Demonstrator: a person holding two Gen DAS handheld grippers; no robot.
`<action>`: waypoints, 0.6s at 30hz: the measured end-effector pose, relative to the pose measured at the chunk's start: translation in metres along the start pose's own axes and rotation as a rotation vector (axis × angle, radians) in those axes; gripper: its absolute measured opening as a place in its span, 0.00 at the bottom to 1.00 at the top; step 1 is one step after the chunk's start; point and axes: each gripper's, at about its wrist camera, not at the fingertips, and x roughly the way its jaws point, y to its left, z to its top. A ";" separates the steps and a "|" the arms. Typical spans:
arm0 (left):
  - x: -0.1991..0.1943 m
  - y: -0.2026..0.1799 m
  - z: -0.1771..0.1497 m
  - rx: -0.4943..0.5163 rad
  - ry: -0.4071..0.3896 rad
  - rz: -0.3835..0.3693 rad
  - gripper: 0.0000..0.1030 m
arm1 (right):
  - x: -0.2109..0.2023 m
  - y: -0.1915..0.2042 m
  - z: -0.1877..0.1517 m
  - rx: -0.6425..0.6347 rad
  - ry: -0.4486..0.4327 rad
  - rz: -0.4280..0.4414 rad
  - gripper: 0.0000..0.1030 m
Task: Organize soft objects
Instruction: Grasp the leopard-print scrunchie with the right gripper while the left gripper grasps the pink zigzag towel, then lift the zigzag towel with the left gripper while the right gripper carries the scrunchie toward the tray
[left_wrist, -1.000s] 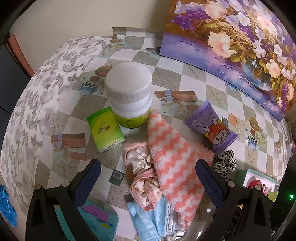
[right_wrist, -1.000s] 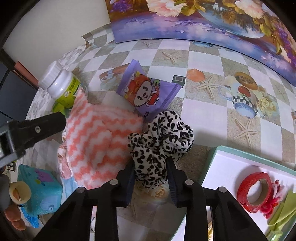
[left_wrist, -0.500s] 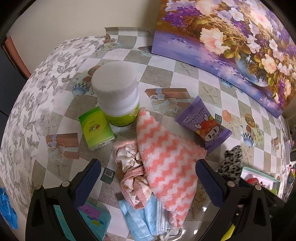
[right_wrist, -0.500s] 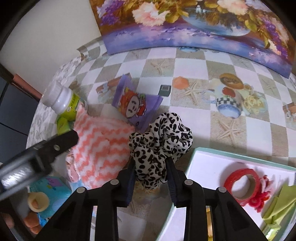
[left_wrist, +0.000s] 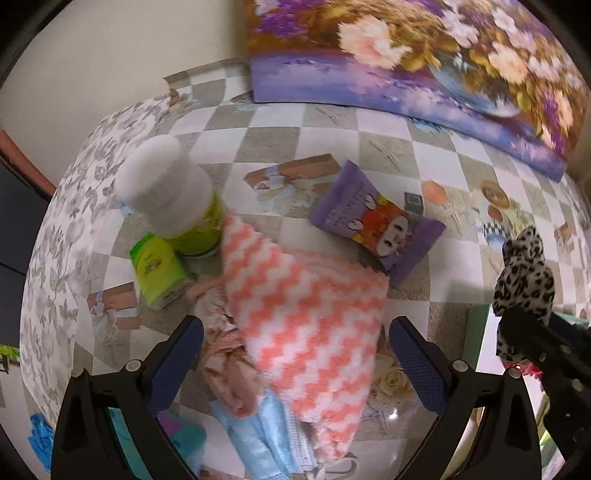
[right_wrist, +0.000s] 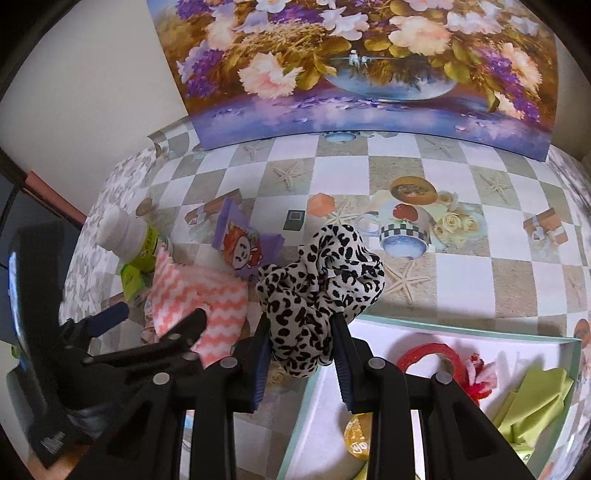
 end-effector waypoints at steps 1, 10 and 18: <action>0.001 -0.004 0.000 0.009 0.002 0.004 0.95 | 0.001 -0.001 0.000 0.001 0.003 0.001 0.32; 0.025 -0.025 -0.007 0.048 0.048 0.041 0.56 | 0.003 -0.009 -0.001 0.018 0.014 0.006 0.32; 0.027 -0.020 -0.007 0.020 0.038 0.020 0.29 | 0.004 -0.011 -0.001 0.029 0.017 0.009 0.32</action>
